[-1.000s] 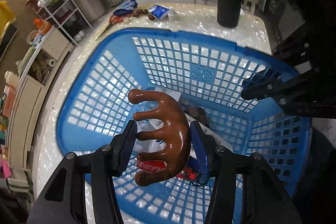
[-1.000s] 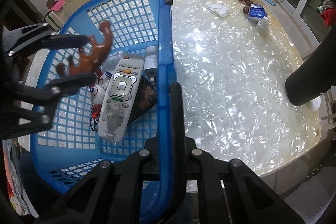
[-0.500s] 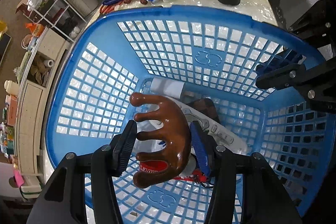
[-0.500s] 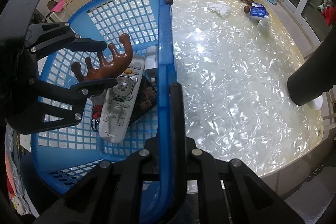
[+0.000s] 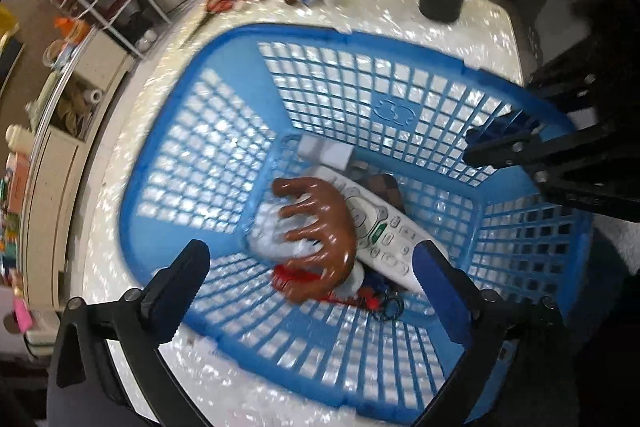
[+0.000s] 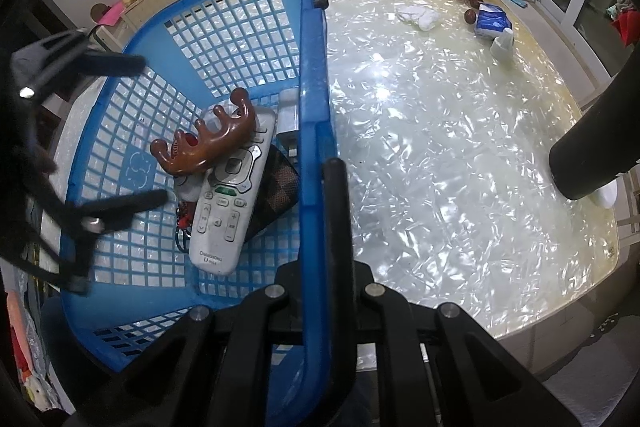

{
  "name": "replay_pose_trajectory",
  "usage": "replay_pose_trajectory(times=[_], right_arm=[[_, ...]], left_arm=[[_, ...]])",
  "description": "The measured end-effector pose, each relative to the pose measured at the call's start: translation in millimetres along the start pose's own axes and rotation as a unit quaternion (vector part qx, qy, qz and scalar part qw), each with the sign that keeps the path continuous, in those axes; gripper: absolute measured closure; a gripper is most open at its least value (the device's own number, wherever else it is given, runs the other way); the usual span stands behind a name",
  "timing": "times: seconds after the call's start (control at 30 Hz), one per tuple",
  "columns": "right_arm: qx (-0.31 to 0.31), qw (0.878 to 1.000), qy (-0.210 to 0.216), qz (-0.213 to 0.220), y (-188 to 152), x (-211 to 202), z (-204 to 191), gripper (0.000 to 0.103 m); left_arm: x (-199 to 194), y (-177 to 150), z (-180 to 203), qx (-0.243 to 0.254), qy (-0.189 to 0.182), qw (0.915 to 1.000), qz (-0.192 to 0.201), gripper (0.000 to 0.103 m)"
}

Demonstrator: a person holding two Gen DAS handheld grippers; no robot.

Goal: Organize rigid objects
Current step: 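Move the left tool back to the white USB stick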

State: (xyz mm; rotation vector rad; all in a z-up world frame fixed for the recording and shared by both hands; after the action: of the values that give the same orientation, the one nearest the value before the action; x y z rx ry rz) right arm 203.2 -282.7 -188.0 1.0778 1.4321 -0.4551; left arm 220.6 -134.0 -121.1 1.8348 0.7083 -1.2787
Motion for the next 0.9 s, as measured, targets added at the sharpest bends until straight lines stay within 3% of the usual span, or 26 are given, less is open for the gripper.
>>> replay_pose_trajectory(times=[0.1, 0.23, 0.33, 0.4, 0.47, 0.6, 0.73, 0.9], right_arm=[[0.000, 1.000, 0.000, 0.000, -0.1, 0.2, 0.0, 0.094], [-0.004, 1.000, -0.005, 0.003, 0.0, -2.1, 0.3, 0.094], [-0.007, 1.000, -0.009, 0.001, -0.2, -2.6, -0.6, 0.094], [-0.007, 1.000, -0.007, 0.001, -1.0, -2.9, -1.3, 0.094], [-0.007, 1.000, -0.006, 0.002, -1.4, -3.4, -2.0, 0.094], [-0.009, 1.000, -0.010, -0.001, -1.2, -2.5, -2.8, 0.094], [-0.009, 1.000, -0.012, -0.002, -0.2, -1.4, -2.9, 0.094], [-0.012, 1.000, -0.017, -0.005, -0.1, -0.7, -3.2, 0.094]], left_arm=[[-25.7, -7.0, -9.7, -0.016, 0.003, 0.9998, 0.009, 0.001], [-54.5, -25.6, -28.0, -0.041, 0.035, 0.9985, 0.007, 0.001], [-71.1, -52.0, -44.4, -0.064, 0.038, 0.9972, 0.002, 0.001], [-79.4, -71.7, -62.0, -0.083, 0.064, 0.9945, 0.004, 0.001], [-79.7, -89.4, -76.5, -0.115, 0.058, 0.9917, -0.004, 0.001], [-70.0, -121.6, -104.6, -0.184, 0.054, 0.9813, -0.019, 0.001], [-46.4, -147.7, -125.0, -0.274, 0.021, 0.9608, -0.033, 0.001], [-13.0, -160.6, -128.5, -0.327, 0.000, 0.9446, -0.032, 0.001]])
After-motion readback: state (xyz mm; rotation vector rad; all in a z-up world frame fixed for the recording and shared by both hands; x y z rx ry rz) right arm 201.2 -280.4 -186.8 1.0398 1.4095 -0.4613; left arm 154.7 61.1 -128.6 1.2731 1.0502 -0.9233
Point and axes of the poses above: each gripper's, at about its wrist camera, not at the fingertips, and x roughly the way its jaws point, z to its right, y to its top, the point moved 6 cm from there along x, roughly the way its jaws point, and after that the axes turned 1 degree about -x, right-handed, at the moved point
